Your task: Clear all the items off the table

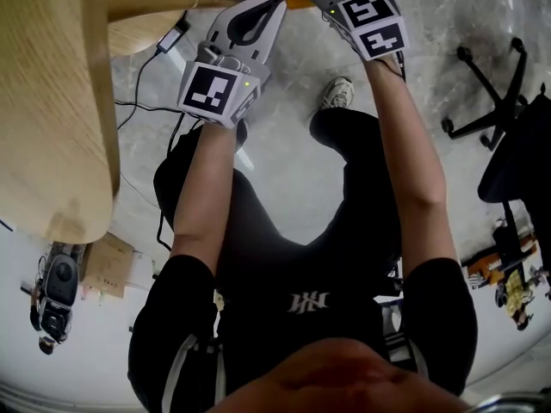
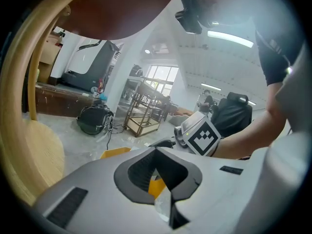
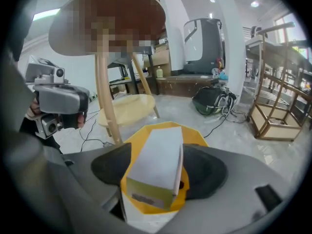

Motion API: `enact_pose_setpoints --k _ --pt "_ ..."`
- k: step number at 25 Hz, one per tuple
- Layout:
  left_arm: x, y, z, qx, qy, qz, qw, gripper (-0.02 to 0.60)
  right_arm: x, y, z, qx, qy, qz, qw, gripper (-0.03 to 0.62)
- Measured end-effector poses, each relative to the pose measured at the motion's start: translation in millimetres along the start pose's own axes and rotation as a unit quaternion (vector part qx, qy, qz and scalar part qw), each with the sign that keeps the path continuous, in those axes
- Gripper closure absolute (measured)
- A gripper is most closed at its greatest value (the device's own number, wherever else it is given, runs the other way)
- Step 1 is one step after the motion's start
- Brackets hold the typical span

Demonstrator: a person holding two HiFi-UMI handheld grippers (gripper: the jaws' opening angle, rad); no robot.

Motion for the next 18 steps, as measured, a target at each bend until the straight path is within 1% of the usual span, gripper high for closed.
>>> enact_pose_setpoints --k 2,5,6,7,8,11,12,15,18 --pt "5 -6 -4 -0.003 0.002 -0.002 1.0000 0.569 3 -1 -1 -0.001 0.005 -0.003 1.000 0.192" --pt "14 -19 -19 -0.008 -0.005 -0.002 0.9999 0.569 6 -18 5 0.005 0.014 -0.003 1.000 0.194" --pt "17 -22 -25 -0.011 -0.007 -0.002 0.9999 0.569 8 -27 8 0.007 0.013 -0.006 1.000 0.249" --pt "22 -25 -30 -0.014 -0.009 -0.003 0.9999 0.569 13 -36 10 0.008 0.013 -0.011 1.000 0.327" --pt "28 -28 -34 -0.017 -0.012 -0.004 0.9998 0.569 19 -45 12 0.010 0.013 -0.016 1.000 0.366" --pt "55 -45 -52 -0.029 -0.012 -0.003 0.9995 0.569 40 -81 22 0.020 0.013 -0.032 0.999 0.574" --pt "66 -53 -62 -0.036 -0.011 -0.003 0.9993 0.569 47 -98 27 0.024 0.012 -0.038 0.999 0.591" --pt "107 -90 -98 -0.060 -0.025 -0.010 0.9978 0.569 76 -161 47 0.041 0.019 -0.055 0.997 0.591" --pt "156 -147 -133 -0.070 -0.026 -0.022 0.9970 0.569 126 -237 74 0.059 0.011 -0.083 0.995 0.591"
Point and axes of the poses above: the fingertips, and each gripper's own axes: y forward along the fingers, z to its left, x out of its top, the point moved 6 cm from there along -y, backward along the fingers, and after that the axes turned 11 degrees about z, right-handed, at the moved point
